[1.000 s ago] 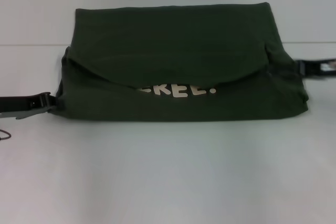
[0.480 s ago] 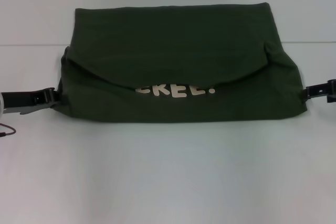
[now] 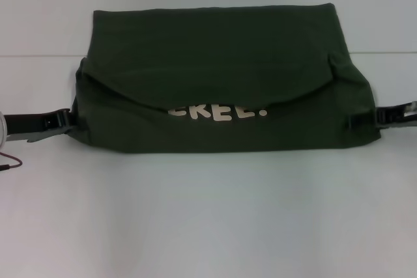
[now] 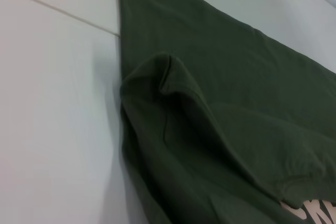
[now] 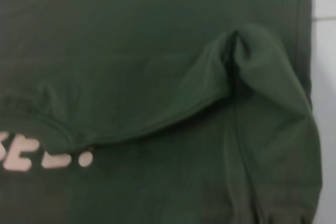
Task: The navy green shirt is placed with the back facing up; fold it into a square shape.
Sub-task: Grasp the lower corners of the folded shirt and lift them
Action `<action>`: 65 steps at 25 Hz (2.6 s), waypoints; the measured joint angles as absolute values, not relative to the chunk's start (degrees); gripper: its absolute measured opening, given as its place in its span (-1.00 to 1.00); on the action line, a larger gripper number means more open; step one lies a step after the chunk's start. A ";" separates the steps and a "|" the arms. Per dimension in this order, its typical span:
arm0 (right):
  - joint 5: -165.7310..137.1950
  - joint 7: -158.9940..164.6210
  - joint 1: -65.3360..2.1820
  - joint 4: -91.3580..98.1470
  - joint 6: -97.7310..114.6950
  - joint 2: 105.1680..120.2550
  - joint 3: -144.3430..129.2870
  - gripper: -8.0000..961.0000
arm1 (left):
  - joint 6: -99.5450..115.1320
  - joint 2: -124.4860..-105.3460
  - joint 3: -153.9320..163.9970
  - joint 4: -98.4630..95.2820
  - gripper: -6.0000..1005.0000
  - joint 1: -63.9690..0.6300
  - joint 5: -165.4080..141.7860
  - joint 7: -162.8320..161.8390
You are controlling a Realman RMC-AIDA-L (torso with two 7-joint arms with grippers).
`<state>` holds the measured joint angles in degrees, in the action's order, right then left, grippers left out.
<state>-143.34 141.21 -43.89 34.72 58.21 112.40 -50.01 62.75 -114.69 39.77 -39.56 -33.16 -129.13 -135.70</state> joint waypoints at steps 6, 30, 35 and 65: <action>-145.67 141.43 -45.62 33.03 56.54 113.38 -50.36 0.84 | 62.56 -114.70 39.74 -39.60 -0.90 -33.13 -128.93 -135.70; -149.43 144.40 -45.09 35.41 57.72 113.72 -49.86 -0.55 | 62.29 -114.79 39.63 -39.64 -0.90 -33.37 -128.74 -135.70; -150.89 145.63 -44.83 36.25 58.04 113.56 -49.42 -0.75 | 62.32 -114.84 39.63 -39.64 -0.90 -33.37 -128.69 -135.70; -151.16 139.31 -36.11 48.73 97.20 109.14 -43.00 -0.83 | 102.37 -111.60 39.87 -53.00 -0.90 -27.79 -141.62 -134.48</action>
<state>-151.16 139.31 -36.11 48.73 97.20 109.14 -43.00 102.37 -111.60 39.87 -53.00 -27.79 -141.62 -134.48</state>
